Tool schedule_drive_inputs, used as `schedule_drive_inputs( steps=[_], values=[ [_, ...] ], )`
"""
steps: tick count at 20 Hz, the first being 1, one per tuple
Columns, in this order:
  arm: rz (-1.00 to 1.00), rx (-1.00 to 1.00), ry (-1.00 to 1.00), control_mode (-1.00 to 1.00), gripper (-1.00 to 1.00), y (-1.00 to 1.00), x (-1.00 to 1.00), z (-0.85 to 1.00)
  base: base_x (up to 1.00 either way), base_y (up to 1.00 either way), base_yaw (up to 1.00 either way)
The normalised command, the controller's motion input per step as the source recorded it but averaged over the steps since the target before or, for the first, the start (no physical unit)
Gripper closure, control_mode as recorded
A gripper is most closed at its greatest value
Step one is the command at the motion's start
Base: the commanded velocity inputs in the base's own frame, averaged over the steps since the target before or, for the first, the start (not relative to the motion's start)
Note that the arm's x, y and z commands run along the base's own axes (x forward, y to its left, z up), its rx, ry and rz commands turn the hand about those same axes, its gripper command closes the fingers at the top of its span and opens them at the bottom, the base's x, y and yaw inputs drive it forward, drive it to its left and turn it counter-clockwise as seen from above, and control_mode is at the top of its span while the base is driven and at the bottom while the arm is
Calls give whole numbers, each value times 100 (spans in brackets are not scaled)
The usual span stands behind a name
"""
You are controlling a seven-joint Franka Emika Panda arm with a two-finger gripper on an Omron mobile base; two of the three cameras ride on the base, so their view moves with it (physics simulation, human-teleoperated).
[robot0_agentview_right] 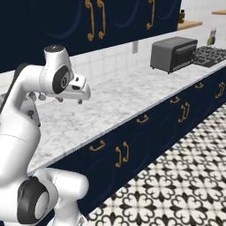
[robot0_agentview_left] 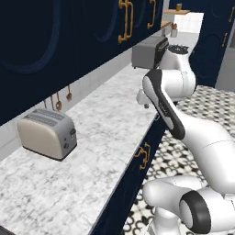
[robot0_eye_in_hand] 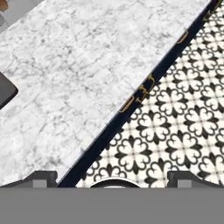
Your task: Take a straw from the drawer in front and place it inside the glass cup on the dining counter.
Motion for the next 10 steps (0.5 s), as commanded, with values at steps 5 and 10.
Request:
schedule_drive_inputs(
  steps=[5, 10],
  values=[
    [-6, 3, 0, -100, -100, 8, 0, 0, 12, 36, -28],
    [-19, 26, 0, -100, -100, -22, 14, 0, 0, 0, 0]
  ],
)
